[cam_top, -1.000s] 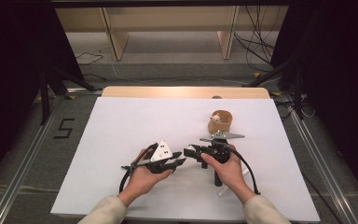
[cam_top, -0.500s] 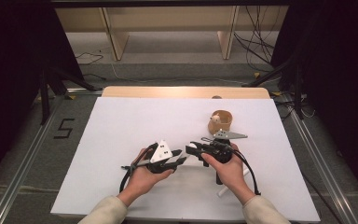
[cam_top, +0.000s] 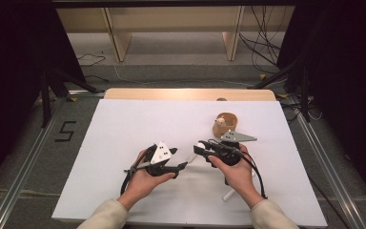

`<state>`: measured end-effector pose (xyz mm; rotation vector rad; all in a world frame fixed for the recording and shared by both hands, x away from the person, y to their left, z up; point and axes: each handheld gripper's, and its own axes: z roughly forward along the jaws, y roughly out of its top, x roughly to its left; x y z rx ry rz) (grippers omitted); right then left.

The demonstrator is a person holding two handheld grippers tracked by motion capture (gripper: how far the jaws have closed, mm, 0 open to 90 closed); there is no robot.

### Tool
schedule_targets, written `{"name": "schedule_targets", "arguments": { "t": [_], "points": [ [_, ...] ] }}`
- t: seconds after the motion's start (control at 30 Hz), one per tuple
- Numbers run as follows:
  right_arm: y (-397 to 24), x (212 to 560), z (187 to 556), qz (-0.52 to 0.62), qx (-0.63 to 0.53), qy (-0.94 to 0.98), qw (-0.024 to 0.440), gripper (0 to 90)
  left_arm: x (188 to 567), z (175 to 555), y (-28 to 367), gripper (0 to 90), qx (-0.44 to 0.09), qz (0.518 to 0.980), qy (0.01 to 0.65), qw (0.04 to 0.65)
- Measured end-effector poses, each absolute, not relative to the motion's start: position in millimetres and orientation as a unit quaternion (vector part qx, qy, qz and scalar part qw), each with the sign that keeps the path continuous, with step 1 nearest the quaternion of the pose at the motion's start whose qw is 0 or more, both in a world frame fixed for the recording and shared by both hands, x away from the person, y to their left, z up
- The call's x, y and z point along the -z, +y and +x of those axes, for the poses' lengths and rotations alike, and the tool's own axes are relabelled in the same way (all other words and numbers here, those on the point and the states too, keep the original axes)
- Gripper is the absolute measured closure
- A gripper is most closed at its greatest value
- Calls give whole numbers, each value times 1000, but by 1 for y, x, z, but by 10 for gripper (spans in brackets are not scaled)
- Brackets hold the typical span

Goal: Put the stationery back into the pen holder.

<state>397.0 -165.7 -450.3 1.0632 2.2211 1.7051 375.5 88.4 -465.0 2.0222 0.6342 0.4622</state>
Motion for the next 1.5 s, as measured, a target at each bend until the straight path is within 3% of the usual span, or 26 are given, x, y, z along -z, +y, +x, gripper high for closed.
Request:
{"name": "schedule_targets", "arguments": {
  "t": [0.6,1.5],
  "points": [
    [-176,446,400,363,-566,734,99,648,467,375,102,271,-193,823,274,459],
    [-192,439,404,374,-562,726,134,648,467,376,127,274,-212,814,296,452]
  ]
}}
